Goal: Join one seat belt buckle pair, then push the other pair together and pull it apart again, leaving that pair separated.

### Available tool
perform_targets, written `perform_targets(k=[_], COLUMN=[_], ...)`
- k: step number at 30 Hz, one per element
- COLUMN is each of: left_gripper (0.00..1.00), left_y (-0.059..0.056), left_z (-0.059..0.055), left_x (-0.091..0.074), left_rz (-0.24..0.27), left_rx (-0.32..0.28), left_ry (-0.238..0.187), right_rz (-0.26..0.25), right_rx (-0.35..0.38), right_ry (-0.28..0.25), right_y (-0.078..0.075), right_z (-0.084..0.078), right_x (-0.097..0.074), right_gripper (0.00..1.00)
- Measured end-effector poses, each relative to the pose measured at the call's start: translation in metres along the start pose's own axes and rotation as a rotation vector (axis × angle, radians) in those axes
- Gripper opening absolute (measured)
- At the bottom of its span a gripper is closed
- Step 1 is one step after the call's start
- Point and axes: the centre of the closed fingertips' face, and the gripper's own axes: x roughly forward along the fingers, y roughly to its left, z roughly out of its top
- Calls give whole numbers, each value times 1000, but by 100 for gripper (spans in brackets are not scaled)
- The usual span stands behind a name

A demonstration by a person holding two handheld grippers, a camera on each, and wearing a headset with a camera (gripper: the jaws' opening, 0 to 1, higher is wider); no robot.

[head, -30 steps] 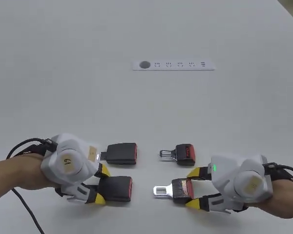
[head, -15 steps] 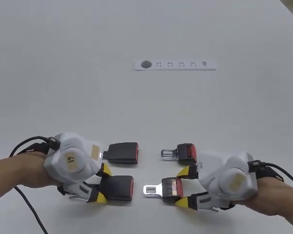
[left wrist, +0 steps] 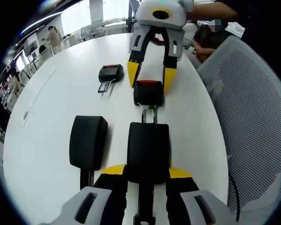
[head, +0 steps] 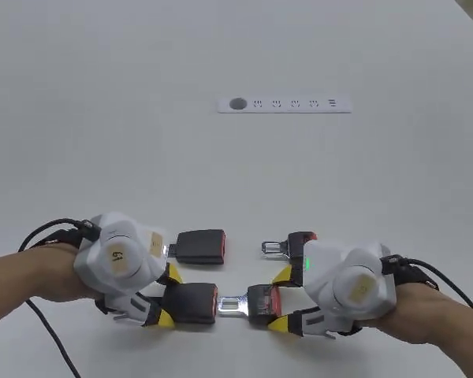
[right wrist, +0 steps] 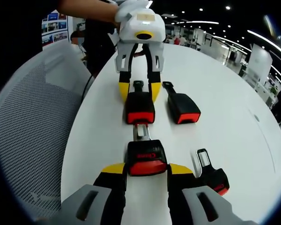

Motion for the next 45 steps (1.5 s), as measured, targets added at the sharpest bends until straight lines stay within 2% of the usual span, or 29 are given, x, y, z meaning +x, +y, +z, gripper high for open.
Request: perform_targets(k=[12,20,28,36,45], left_gripper=[32,32,32,31,31], left_y=[1,1,0,1,0], left_z=[-1,-1,0,0,2], left_x=[0,0,-1,-1,-1], left_rz=[2,7,6,14,12], left_rx=[-2,-6,-1,-18,-16], left_ry=[-2,-1,0,-12,-10], right_rz=[9,6,3,-4,5], right_rx=[18,29,3,47,33], right_ry=[-19,-17,-9,-22,-10], right_y=[3,4,5,5,5], right_z=[14,13,13,14,14], right_x=[10,8,10,10,13], right_gripper=[30,30,29,28,28])
